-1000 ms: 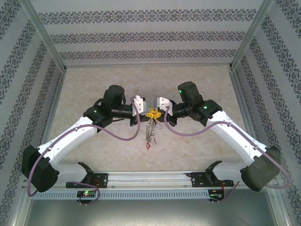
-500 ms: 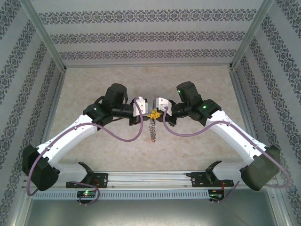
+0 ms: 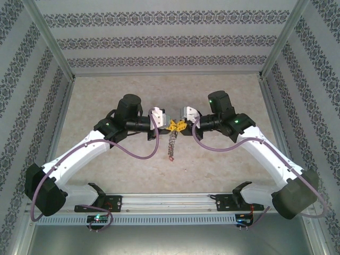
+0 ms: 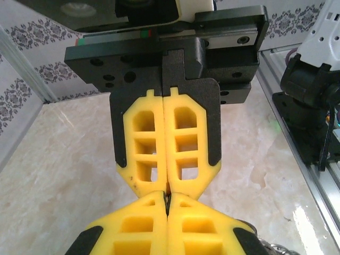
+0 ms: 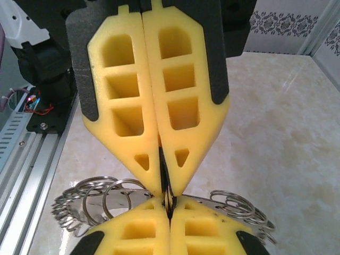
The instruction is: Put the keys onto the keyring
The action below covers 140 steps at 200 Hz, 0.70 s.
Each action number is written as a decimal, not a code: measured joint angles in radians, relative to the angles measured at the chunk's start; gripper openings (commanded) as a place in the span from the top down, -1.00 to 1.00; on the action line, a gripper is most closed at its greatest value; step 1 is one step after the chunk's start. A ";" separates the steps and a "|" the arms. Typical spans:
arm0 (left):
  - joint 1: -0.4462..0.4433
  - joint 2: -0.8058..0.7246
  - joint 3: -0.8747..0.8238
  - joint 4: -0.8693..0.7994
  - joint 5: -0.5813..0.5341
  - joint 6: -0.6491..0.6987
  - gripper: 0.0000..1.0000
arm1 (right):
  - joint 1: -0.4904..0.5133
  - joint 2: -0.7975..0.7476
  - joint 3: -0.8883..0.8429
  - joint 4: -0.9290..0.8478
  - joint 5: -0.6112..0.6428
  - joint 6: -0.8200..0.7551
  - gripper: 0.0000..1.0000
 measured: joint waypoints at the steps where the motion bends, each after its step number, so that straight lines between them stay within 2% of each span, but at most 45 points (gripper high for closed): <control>1: 0.000 -0.001 -0.003 0.005 0.001 -0.003 1.00 | 0.000 -0.001 0.000 0.000 0.000 0.000 1.00; 35: 0.027 -0.026 -0.064 0.055 0.026 -0.034 1.00 | -0.013 -0.020 -0.006 0.019 -0.013 0.008 1.00; 114: 0.039 -0.028 -0.077 0.082 0.065 -0.048 1.00 | -0.013 -0.025 -0.006 0.026 -0.027 0.007 1.00; 130: 0.039 -0.028 -0.080 0.085 0.065 -0.048 1.00 | -0.013 -0.025 -0.012 0.030 -0.027 0.008 0.75; 140: 0.039 -0.028 -0.082 0.088 0.066 -0.048 1.00 | -0.013 -0.025 -0.014 0.030 -0.027 0.009 0.67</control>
